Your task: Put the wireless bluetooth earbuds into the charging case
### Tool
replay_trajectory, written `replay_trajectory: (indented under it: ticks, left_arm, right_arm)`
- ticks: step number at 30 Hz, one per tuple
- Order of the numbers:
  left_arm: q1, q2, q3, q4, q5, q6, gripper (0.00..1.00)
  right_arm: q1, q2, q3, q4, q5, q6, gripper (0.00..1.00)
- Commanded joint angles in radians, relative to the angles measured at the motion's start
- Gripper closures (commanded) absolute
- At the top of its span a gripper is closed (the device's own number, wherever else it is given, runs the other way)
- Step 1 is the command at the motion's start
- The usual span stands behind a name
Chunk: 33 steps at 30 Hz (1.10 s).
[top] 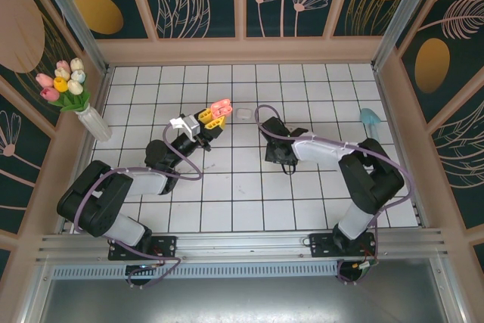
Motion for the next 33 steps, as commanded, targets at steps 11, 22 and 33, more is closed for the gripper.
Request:
replay_trajectory:
  ticks: [11, 22, 33]
  left_arm:
    - [-0.007, 0.014, 0.022, 0.099, -0.011, 0.015, 1.00]
    - [-0.006, 0.023, 0.024, 0.106, -0.011, 0.013, 1.00]
    - [-0.007, 0.024, 0.026, 0.110, -0.009, 0.009, 1.00]
  right_arm:
    - [-0.011, 0.083, 0.054, 0.026, -0.027, -0.043, 0.52]
    - [-0.011, 0.102, 0.059, 0.011, -0.019, -0.039, 0.58]
    - [-0.012, 0.056, 0.022, 0.011, -0.026, -0.027, 0.60]
